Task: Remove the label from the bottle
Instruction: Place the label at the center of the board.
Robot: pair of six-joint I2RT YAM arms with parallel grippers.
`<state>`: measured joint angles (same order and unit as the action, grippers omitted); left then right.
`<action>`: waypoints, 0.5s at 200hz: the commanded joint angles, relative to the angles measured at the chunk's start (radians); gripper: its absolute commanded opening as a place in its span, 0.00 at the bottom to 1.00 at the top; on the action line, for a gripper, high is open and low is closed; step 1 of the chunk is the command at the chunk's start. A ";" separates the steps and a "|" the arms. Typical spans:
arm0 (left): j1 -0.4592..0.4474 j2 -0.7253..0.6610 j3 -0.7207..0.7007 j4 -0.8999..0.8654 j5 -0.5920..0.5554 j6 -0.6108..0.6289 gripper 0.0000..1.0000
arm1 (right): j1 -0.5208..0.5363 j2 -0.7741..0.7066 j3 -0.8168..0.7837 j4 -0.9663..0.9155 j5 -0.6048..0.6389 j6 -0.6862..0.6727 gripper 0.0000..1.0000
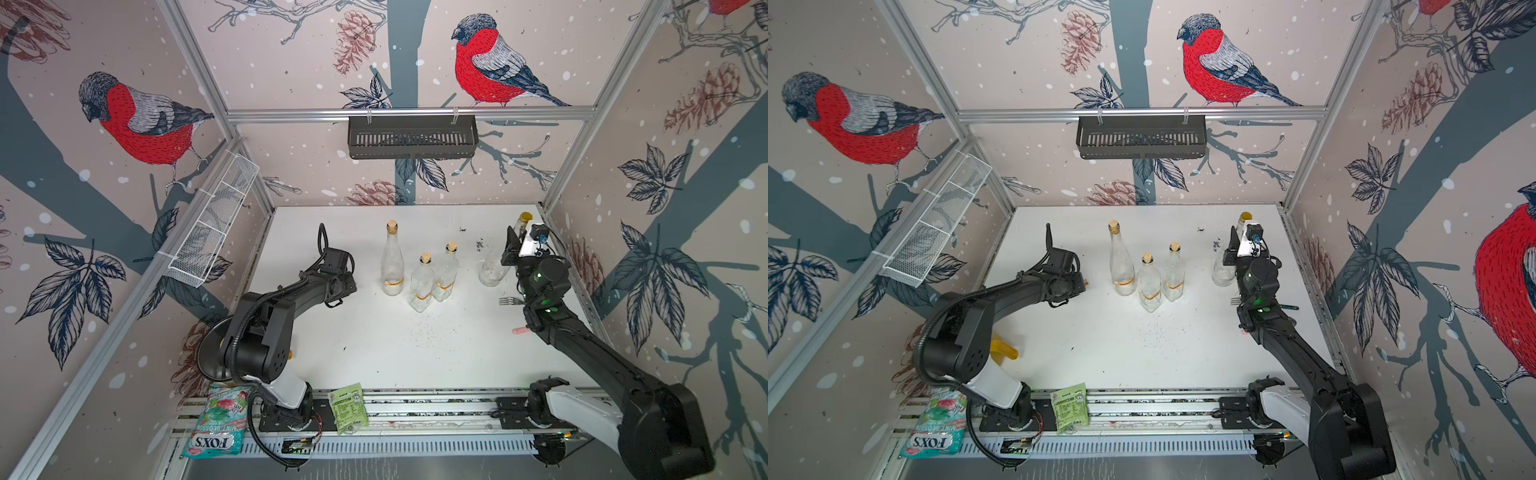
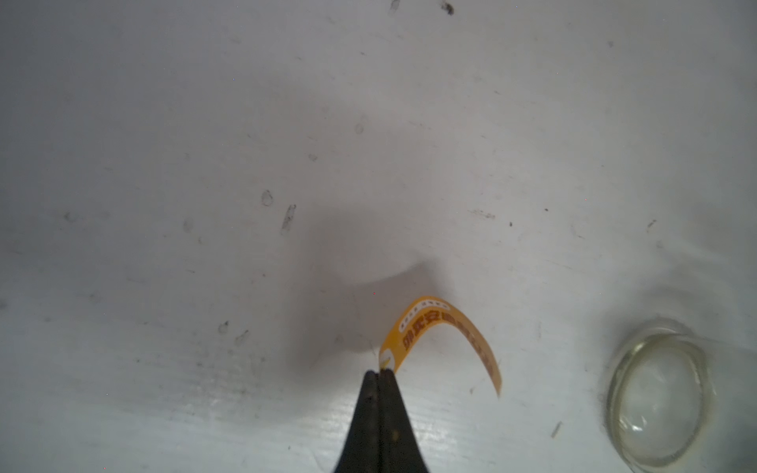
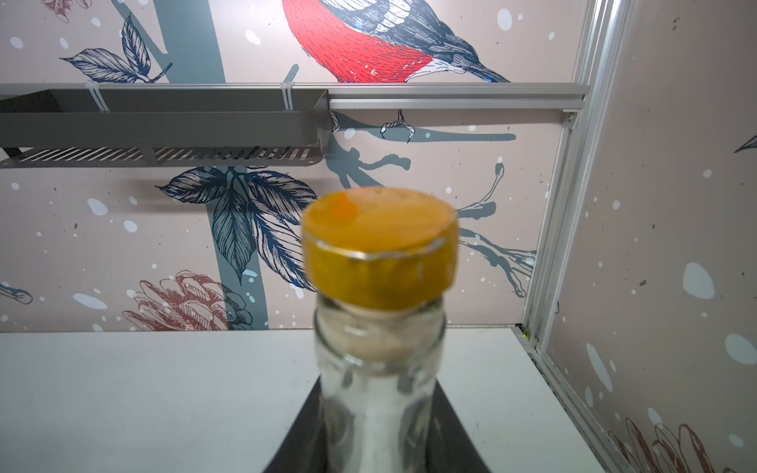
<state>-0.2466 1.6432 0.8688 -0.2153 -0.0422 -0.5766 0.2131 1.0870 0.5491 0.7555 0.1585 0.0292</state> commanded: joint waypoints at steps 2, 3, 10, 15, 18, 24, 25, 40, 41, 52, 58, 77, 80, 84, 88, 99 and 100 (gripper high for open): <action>0.016 0.045 0.046 -0.043 0.016 -0.025 0.00 | -0.042 0.042 0.036 0.174 -0.060 0.025 0.00; 0.019 0.046 0.050 -0.044 0.016 -0.024 0.00 | -0.045 0.043 0.036 0.174 -0.062 0.027 0.00; 0.024 0.060 0.066 -0.058 0.014 -0.023 0.00 | -0.057 0.061 0.044 0.178 -0.072 0.032 0.00; 0.028 0.069 0.076 -0.065 0.012 -0.023 0.00 | -0.066 0.071 0.049 0.183 -0.079 0.035 0.00; 0.032 0.074 0.083 -0.069 0.011 -0.021 0.00 | -0.070 0.077 0.050 0.188 -0.083 0.035 0.00; 0.036 0.084 0.095 -0.078 0.010 -0.021 0.00 | -0.076 0.088 0.052 0.195 -0.087 0.037 0.00; 0.038 0.086 0.097 -0.080 0.010 -0.021 0.00 | -0.076 0.089 0.053 0.196 -0.089 0.036 0.00; 0.052 0.114 0.122 -0.108 0.018 -0.013 0.00 | -0.081 0.109 0.055 0.214 -0.099 0.022 0.00; 0.052 0.116 0.123 -0.109 0.018 -0.013 0.00 | -0.081 0.111 0.055 0.215 -0.099 0.021 0.00; 0.058 0.134 0.156 -0.133 0.011 -0.008 0.00 | -0.082 0.124 0.057 0.225 -0.100 0.007 0.00; 0.061 0.145 0.169 -0.144 0.011 -0.003 0.00 | -0.084 0.131 0.060 0.226 -0.103 0.002 0.00; 0.075 0.173 0.201 -0.177 0.015 0.008 0.00 | -0.093 0.147 0.063 0.229 -0.118 -0.003 0.00; 0.077 0.176 0.204 -0.181 0.017 0.009 0.00 | -0.092 0.149 0.063 0.230 -0.119 -0.004 0.00; 0.081 0.179 0.210 -0.184 0.019 0.009 0.00 | -0.093 0.151 0.063 0.230 -0.121 -0.005 0.00; 0.084 0.182 0.212 -0.188 0.020 0.011 0.00 | -0.093 0.154 0.063 0.230 -0.125 -0.006 0.00; 0.094 0.187 0.222 -0.199 0.031 0.014 0.03 | -0.093 0.158 0.061 0.231 -0.132 -0.008 0.00; 0.095 0.187 0.224 -0.200 0.031 0.015 0.04 | -0.093 0.157 0.061 0.231 -0.133 -0.008 0.00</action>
<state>-0.1677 1.8160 1.0706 -0.3431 -0.0238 -0.5682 0.1215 1.2385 0.5980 0.8505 0.0574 0.0410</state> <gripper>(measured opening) 0.048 0.326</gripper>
